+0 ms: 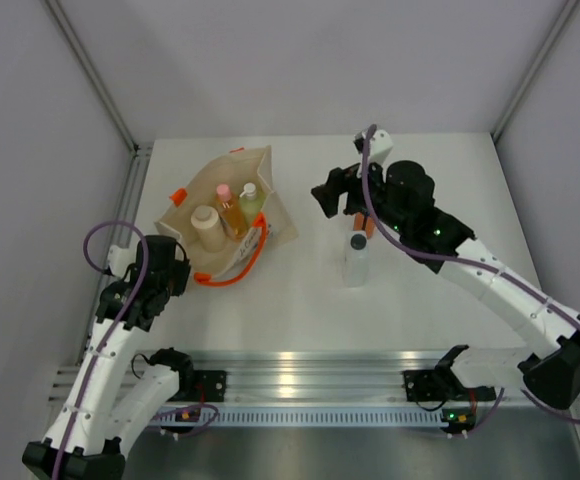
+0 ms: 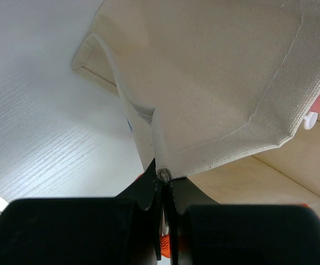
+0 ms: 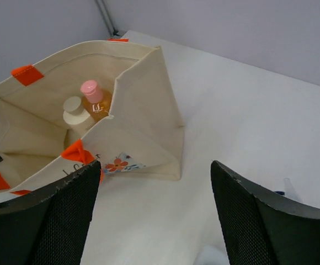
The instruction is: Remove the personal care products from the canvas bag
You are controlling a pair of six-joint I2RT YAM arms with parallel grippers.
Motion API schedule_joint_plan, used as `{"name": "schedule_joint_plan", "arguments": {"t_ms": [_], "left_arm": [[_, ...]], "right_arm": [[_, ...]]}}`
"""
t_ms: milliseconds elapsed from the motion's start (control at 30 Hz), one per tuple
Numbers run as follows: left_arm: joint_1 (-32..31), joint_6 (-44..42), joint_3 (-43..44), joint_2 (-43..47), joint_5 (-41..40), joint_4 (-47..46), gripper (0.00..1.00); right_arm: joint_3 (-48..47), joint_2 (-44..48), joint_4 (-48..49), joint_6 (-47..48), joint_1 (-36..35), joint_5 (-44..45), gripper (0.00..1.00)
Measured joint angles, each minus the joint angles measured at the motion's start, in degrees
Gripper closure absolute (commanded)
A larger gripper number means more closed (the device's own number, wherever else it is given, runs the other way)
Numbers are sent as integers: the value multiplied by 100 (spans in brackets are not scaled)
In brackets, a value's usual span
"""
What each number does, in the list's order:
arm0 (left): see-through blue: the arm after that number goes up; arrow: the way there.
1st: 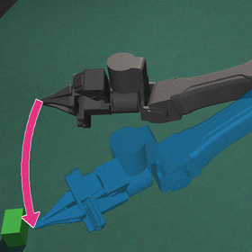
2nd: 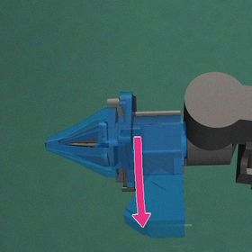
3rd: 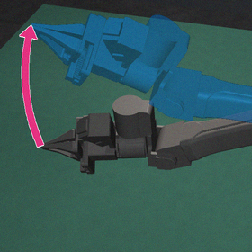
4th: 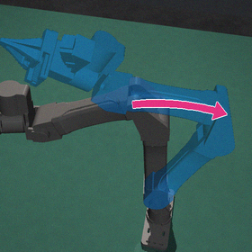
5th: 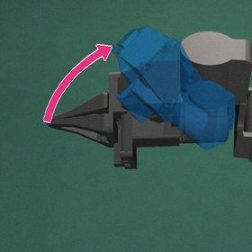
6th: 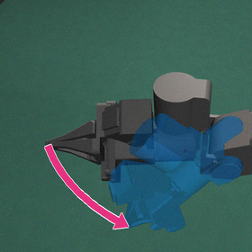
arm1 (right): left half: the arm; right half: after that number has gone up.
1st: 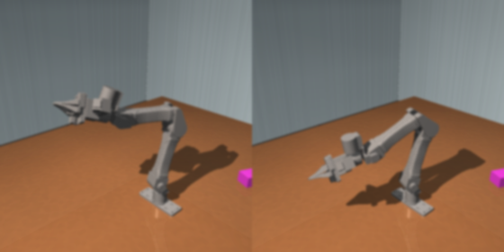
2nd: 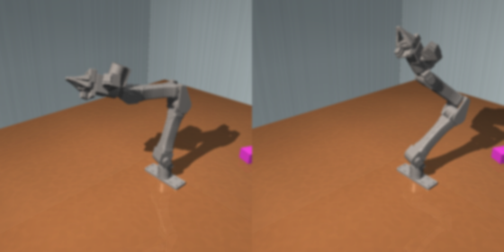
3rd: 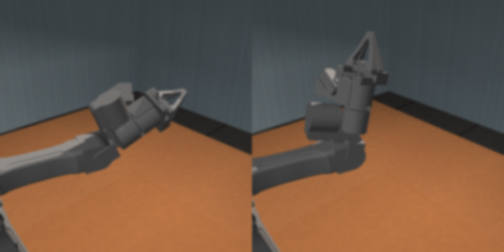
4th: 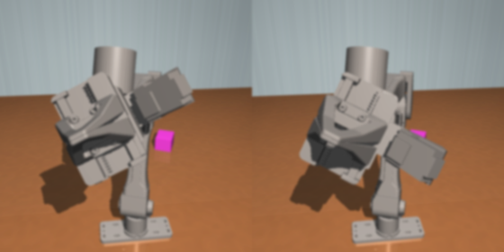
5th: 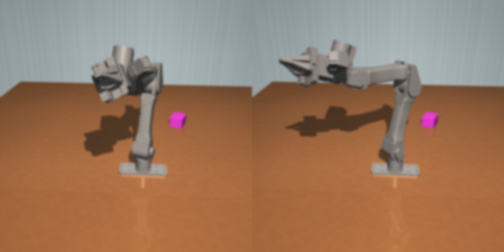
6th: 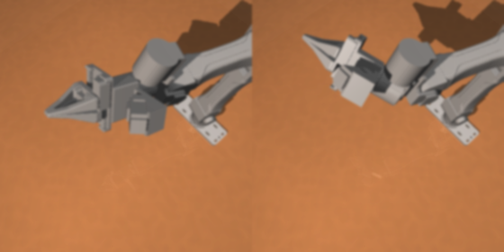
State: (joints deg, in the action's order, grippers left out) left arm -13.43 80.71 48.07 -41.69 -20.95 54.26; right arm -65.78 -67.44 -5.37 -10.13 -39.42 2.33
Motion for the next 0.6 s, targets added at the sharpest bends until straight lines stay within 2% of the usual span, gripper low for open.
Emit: {"name": "schedule_joint_plan", "arguments": {"t_ms": [233,600], "left_arm": [[0,37,90,-138,68,-13,100],[4,33,90,-98,195,-17,100]], "right_arm": [[-1397,-1318,-715,-68,-778,-415,31],[-3320,-3038,-1099,-35,-1838,-603,33]]}}
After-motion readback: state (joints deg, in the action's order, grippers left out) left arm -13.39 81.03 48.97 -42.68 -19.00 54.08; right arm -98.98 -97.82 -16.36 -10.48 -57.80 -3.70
